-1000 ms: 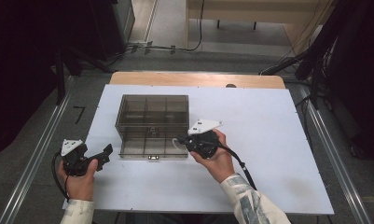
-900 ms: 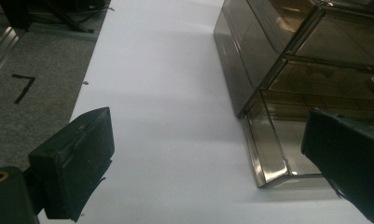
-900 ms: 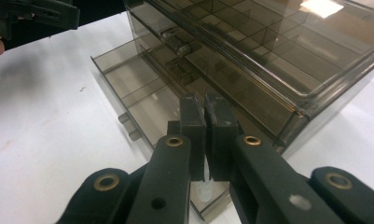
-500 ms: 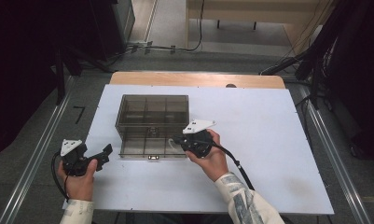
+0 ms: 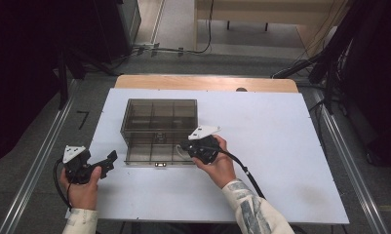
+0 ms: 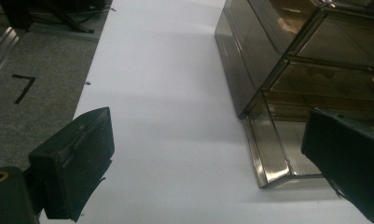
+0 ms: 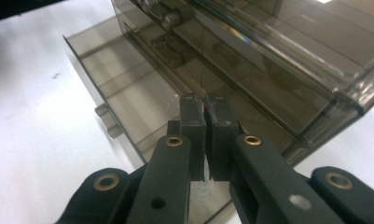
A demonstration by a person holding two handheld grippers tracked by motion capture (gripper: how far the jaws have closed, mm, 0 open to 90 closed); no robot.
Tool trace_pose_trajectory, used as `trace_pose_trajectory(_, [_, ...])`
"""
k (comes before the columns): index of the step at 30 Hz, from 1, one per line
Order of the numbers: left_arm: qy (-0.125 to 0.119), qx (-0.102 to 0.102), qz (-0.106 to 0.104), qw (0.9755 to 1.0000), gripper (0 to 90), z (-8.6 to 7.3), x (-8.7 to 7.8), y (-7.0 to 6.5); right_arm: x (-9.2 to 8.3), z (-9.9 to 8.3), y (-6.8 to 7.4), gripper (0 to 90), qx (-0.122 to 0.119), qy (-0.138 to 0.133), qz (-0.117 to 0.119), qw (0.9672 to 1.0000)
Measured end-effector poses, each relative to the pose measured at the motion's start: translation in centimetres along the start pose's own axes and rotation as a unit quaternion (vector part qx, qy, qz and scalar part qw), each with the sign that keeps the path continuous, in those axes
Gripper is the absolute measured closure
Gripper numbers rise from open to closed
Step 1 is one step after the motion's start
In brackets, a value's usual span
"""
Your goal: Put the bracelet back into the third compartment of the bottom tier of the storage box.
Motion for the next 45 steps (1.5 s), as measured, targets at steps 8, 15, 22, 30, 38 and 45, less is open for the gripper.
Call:
trace_pose_trajectory(8, [-0.001,0.0,-0.001,1.0,3.1,0.0,0.0,0.0,0.6,-0.5,0.0,75.0,-0.009,0.029,-0.019,0.9993])
trace_pose_trajectory(15, [0.0,0.0,0.0,1.0,3.0,0.0,0.0,0.1,0.6,-0.6,0.1,65.5,-0.007,0.031,-0.018,0.9993])
trace_pose_trajectory(22, [-0.001,0.0,0.0,1.0,3.1,0.0,0.0,0.0,0.5,-0.7,0.2,51.8,0.004,0.035,-0.007,0.9994])
trace_pose_trajectory(30, [0.0,0.0,0.001,1.0,3.1,0.0,0.0,0.0,-0.3,-0.6,0.3,46.2,0.003,0.027,-0.011,0.9996])
trace_pose_trajectory(38, [0.001,0.0,0.0,1.0,3.0,-0.1,0.0,-0.1,-1.2,-1.1,0.2,41.3,0.006,0.019,-0.018,0.9996])
trace_pose_trajectory(45, [0.002,0.001,0.001,1.0,3.0,-0.1,0.1,-0.1,-2.1,-1.8,-0.5,37.6,0.007,0.018,-0.033,0.9993])
Point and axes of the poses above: each handheld gripper's, and its own axes: x roughly forward along the jaws, z roughly out of its top, y roughly to its left, the point moved 2 cm from there along x, roughly forward along the jaws, and after that the axes turned 1 degree about y, right-handed, at the moved point
